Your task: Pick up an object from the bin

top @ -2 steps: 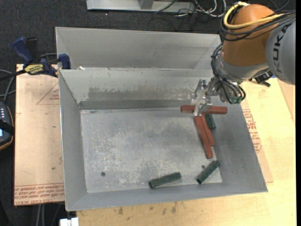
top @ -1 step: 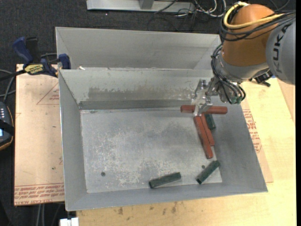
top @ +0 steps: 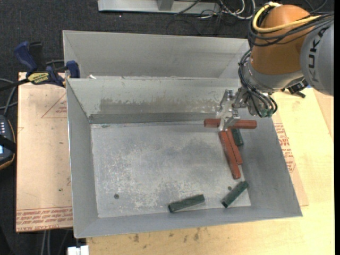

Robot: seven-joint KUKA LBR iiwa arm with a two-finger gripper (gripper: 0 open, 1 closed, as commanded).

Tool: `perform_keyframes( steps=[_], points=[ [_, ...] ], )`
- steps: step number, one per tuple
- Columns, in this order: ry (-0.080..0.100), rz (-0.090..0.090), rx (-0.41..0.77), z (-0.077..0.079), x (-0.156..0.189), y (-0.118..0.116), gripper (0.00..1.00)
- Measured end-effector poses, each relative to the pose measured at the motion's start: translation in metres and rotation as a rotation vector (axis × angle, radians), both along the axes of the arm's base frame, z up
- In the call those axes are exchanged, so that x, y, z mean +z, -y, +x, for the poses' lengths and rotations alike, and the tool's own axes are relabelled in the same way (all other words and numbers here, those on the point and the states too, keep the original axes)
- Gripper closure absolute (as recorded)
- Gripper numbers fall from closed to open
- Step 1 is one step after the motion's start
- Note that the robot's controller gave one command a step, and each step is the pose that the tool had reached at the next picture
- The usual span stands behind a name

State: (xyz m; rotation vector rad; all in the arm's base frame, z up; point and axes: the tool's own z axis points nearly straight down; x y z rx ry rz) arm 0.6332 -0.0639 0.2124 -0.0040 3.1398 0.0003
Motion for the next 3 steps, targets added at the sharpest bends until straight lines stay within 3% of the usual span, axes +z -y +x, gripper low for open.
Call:
perform_keyframes(
  steps=[3],
  points=[
    [0.000, 0.000, 0.000, 0.0000, 0.0000, 0.0000, 1.00]
  ],
)
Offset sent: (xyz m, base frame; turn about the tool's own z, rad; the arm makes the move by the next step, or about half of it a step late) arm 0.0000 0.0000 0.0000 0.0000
